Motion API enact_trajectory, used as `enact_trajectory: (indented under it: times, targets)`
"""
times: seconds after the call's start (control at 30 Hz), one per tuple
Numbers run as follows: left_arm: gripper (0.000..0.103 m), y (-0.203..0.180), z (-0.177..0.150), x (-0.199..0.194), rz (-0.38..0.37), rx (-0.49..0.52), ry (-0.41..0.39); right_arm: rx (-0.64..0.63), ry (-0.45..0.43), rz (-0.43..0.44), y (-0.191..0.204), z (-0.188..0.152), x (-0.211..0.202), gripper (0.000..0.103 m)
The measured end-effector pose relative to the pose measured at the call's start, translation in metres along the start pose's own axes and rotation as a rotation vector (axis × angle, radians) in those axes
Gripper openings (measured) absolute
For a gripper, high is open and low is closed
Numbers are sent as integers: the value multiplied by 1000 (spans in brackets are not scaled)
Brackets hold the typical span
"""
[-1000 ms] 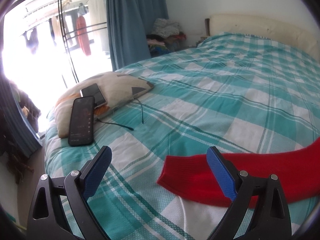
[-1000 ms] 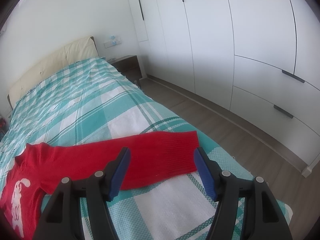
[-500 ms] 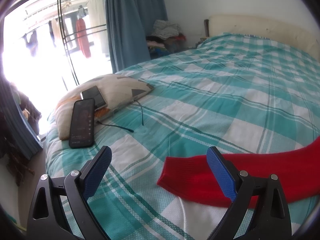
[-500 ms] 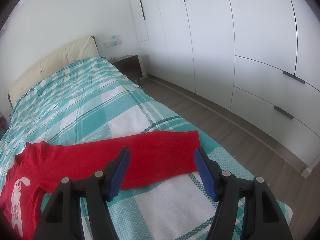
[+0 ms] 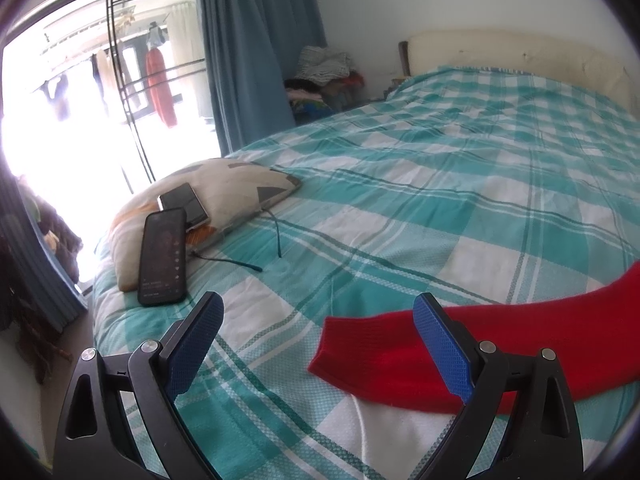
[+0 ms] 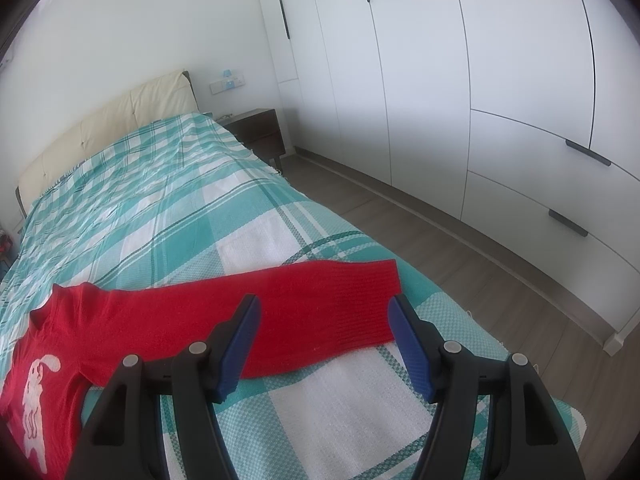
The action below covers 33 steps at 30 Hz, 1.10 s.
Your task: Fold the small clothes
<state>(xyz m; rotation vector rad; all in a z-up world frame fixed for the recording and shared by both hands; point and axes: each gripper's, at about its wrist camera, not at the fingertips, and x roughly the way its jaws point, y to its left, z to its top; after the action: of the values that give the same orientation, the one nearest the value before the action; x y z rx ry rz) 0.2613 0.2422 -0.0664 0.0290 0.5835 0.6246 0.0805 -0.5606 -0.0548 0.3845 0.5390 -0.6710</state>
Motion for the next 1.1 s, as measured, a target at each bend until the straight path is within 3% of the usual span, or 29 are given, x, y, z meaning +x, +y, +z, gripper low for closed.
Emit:
enact_trajectory:
  times: [0.3,0.6,1.1]
  targets:
    - [97,-1,1,-8,-7,-6,-26,1,1,3,0,-1,0,66]
    - [98,-12,2,-26,-77,12,-62,0,1,2,0,0,1,66]
    - [98,-3,2,-24,-120,-67,-17,-4,6,5,3,-3,0,66]
